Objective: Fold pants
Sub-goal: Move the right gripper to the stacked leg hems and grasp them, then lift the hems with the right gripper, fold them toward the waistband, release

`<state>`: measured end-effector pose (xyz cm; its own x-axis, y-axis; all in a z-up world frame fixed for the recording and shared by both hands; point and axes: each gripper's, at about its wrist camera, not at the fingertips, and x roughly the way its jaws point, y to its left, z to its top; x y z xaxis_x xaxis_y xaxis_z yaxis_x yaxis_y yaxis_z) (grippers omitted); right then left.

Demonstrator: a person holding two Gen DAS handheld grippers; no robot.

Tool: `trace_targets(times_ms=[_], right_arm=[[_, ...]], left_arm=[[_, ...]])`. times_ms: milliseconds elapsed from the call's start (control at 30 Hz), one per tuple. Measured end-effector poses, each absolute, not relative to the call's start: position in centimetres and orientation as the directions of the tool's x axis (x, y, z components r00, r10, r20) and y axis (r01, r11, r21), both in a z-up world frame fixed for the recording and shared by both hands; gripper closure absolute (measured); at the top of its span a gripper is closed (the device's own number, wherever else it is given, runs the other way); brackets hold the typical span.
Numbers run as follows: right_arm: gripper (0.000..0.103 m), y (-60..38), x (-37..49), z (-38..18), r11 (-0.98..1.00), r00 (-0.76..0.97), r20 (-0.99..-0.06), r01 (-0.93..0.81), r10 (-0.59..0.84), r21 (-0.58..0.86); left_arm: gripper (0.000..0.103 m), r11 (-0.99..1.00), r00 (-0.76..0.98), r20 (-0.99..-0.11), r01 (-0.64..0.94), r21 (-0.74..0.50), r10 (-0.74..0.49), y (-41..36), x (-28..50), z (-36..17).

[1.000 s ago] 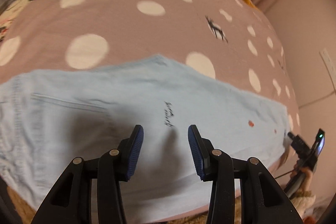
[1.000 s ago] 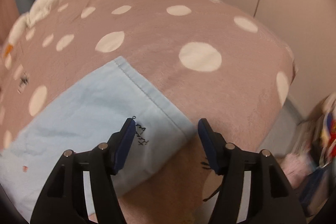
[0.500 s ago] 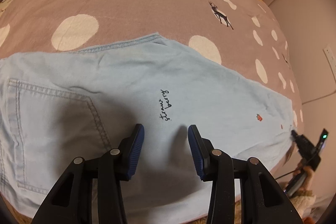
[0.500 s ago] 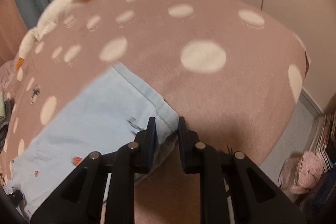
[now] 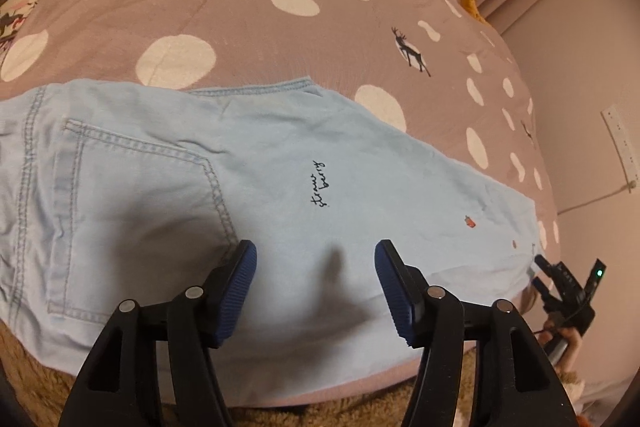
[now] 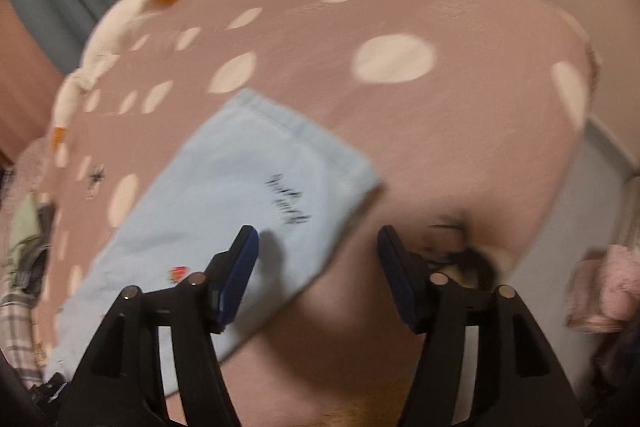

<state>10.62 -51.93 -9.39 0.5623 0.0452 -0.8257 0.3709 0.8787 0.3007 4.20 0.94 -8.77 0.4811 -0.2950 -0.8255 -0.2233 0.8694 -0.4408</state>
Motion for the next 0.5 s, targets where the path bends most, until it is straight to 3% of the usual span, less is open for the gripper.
trace_targets(times_ms=[167,200,233,267,333,500], right_arm=[[0.038,-51.8,12.7,-10.2,0.867,0.577,-0.815,0.383,0.046,0.320],[0.044,-51.6,13.1,-10.2,0.872,0.577,-0.816,0.376,0.045,0.314],[0.056,-51.3,13.8,-10.2,0.884,0.568,-0.822,0.370,0.027,0.285],[0.061,-51.1,14.1,-10.3,0.895,0.560,-0.829,0.374,-0.008,0.244],[0.082,-51.0,14.5,-10.2,0.901,0.564,-0.825,0.369,-0.022,0.228],[0.086,-51.2,14.1,-8.9,0.894,0.596,-0.803,0.361,-0.002,0.266]], left_arm=[[0.042,0.863,0.492,-0.817,-0.224,-0.453,-0.301,1.2,3.8,-8.7],[0.042,0.862,0.493,-0.817,-0.229,-0.452,-0.298,1.3,3.7,-8.8],[0.042,0.859,0.493,-0.818,-0.237,-0.454,-0.297,1.5,3.6,-8.9],[0.042,0.854,0.495,-0.816,-0.242,-0.460,-0.300,1.7,3.5,-9.0],[0.042,0.841,0.500,-0.808,-0.249,-0.480,-0.313,2.0,3.3,-9.1],[0.042,0.845,0.515,-0.806,-0.258,-0.469,-0.291,2.5,2.8,-8.5]])
